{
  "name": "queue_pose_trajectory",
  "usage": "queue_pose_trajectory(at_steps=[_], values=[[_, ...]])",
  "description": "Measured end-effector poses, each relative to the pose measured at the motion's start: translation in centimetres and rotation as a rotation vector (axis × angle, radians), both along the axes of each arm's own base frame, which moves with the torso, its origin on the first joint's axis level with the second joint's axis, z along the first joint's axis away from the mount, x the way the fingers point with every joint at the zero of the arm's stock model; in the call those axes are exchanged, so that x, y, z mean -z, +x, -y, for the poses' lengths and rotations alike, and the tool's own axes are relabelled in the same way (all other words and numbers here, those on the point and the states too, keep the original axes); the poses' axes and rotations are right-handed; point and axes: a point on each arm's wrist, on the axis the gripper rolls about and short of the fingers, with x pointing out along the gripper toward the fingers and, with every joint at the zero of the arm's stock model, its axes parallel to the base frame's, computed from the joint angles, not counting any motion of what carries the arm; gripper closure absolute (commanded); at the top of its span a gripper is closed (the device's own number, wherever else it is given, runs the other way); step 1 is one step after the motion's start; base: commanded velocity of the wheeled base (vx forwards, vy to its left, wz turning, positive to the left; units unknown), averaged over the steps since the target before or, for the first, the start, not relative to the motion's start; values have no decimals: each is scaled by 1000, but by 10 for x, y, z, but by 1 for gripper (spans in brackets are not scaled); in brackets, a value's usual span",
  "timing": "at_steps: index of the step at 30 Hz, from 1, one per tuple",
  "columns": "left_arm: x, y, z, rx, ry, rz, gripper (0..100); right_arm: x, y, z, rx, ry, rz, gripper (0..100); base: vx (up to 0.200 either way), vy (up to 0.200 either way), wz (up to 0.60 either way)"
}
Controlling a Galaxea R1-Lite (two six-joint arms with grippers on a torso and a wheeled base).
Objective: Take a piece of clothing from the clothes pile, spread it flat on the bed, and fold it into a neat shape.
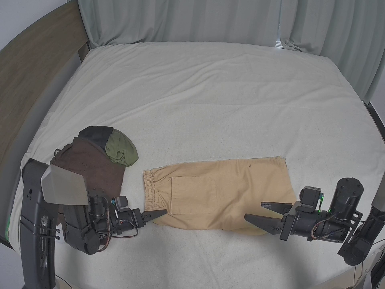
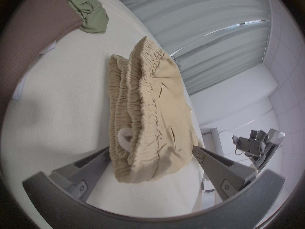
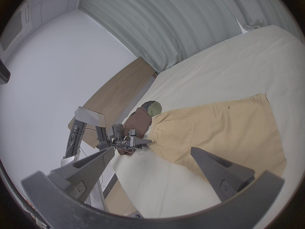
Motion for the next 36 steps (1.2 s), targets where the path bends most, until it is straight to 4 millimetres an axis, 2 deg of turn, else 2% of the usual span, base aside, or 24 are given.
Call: queue_pose_trajectory(at_steps=[8, 20, 21, 36], values=[[-7, 15, 6, -26, -78, -23, 0, 2, 1, -1, -1, -4, -6, 0, 0, 0, 0], [-11, 22, 12, -45, -114, -31, 0, 6, 1, -2, -6, -22, -5, 0, 0, 0, 0], [-11, 22, 12, -52, -115, -30, 100, 6, 1, -2, -6, -23, -5, 0, 0, 0, 0], [-13, 26, 14, -70, -138, -39, 100, 7, 1, 0, -3, -32, -5, 0, 0, 0, 0]])
